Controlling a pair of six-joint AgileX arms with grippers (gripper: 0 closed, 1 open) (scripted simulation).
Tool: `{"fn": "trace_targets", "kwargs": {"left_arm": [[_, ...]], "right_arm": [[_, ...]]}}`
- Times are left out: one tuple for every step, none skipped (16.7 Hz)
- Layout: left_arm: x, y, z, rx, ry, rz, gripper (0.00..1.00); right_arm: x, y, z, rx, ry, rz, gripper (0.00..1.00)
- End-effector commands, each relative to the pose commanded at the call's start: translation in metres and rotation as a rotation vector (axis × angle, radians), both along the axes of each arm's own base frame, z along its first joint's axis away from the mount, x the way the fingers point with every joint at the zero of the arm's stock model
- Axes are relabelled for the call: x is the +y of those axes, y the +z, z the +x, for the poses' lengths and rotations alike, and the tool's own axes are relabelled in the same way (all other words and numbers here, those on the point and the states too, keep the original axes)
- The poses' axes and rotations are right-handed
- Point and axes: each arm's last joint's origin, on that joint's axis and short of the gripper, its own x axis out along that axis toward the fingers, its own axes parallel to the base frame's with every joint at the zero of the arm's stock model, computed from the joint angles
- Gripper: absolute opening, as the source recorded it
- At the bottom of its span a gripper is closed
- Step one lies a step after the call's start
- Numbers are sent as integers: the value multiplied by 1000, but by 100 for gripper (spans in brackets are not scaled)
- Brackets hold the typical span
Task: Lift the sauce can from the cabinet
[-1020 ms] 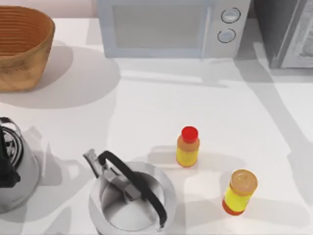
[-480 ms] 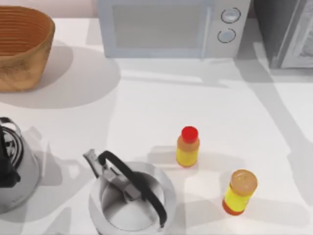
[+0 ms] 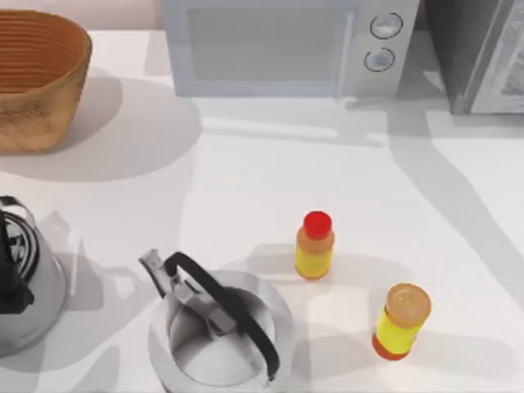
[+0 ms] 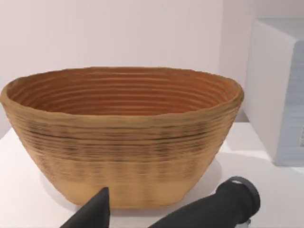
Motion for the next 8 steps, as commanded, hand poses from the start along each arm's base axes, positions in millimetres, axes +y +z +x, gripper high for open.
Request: {"fn": "trace_targets", "kwargs": {"left_arm": [[0,0,0,0,0,0,100],[0,0,0,0,0,0,100],[0,0,0,0,0,0,100],[0,0,0,0,0,0,100],[0,0,0,0,0,0,100],[0,0,0,0,0,0,100],[0,0,0,0,0,0,100],[0,0,0,0,0,0,100]], "right_arm": [[-4,5,-19,0,0,0,0],[-7,8,-34,0,-1,-1,0],[-9,9,-43,0,-1,-1,0],[-10,10,-47,0,-1,-1,0],[-10,11,-48,0,-1,-1,0],[-10,11,-48,0,-1,-1,0],[-10,11,-48,0,-1,-1,0],[-11,11,-48,-4,-4,3,0]]}}
